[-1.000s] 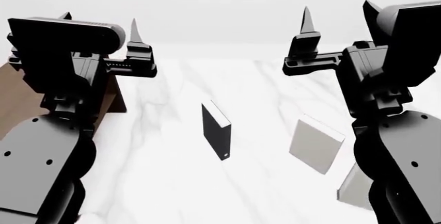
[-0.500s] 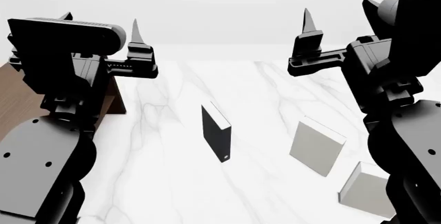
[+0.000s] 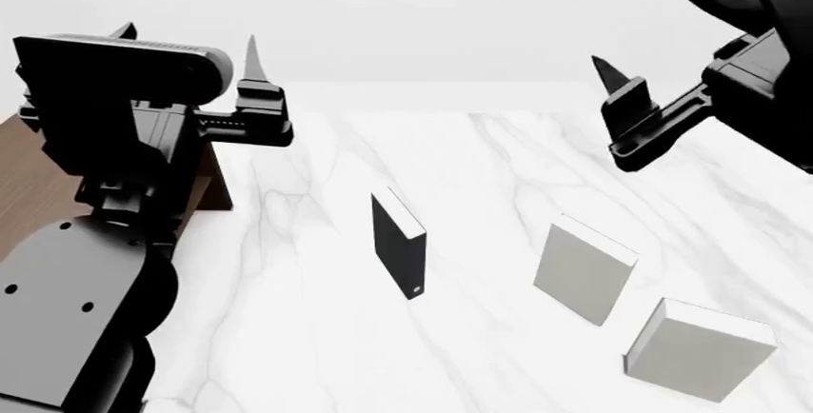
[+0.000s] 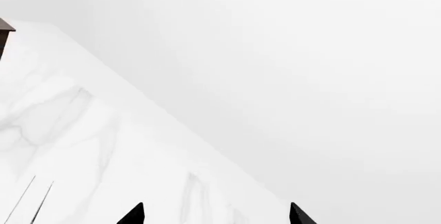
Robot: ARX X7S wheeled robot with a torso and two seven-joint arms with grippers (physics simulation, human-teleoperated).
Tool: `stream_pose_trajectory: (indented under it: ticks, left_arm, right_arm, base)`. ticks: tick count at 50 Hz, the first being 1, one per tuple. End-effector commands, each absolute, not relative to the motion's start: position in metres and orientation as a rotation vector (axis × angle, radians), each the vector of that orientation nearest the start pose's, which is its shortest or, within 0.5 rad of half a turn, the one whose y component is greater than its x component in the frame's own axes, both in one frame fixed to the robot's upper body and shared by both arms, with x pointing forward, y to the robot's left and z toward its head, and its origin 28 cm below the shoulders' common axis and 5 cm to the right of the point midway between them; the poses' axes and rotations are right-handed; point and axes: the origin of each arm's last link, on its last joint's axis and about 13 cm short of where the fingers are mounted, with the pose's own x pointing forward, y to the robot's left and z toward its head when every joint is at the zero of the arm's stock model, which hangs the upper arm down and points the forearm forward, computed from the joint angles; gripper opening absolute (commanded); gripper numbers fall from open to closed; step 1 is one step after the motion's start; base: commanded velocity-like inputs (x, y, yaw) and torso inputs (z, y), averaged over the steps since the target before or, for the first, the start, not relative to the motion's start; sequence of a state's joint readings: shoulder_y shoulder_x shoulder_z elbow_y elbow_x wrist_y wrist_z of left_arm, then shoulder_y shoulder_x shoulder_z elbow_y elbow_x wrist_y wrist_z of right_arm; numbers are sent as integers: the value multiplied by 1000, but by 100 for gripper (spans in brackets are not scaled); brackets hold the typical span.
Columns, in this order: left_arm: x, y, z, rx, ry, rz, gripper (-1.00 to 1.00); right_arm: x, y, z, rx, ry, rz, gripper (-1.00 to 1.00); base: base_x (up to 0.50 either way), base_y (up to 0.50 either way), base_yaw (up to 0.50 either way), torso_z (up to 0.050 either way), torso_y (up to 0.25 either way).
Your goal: Pick up the book on the right and place it under the cabinet shelf.
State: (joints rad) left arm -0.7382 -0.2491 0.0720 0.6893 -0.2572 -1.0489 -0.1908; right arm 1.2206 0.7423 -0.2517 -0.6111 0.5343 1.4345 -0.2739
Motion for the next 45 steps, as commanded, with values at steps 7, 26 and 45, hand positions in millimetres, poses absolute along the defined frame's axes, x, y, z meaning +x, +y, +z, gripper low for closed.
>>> stream_pose_trajectory:
  ticks: [7, 26, 45]
  left_arm:
    - [256, 222, 254, 133, -358, 1, 100]
    - [254, 221, 252, 127, -353, -14, 100]
    - [255, 222, 247, 125, -347, -19, 100]
  right_arm:
    - [226, -235, 356, -707, 317, 363, 100]
    - [228, -252, 333, -774, 581, 411, 100]
    - [229, -257, 298, -771, 792, 469, 100]
  base:
    - [0, 0, 0, 0, 0]
    - [0, 0, 0, 0, 0]
    - [0, 0, 0, 0, 0]
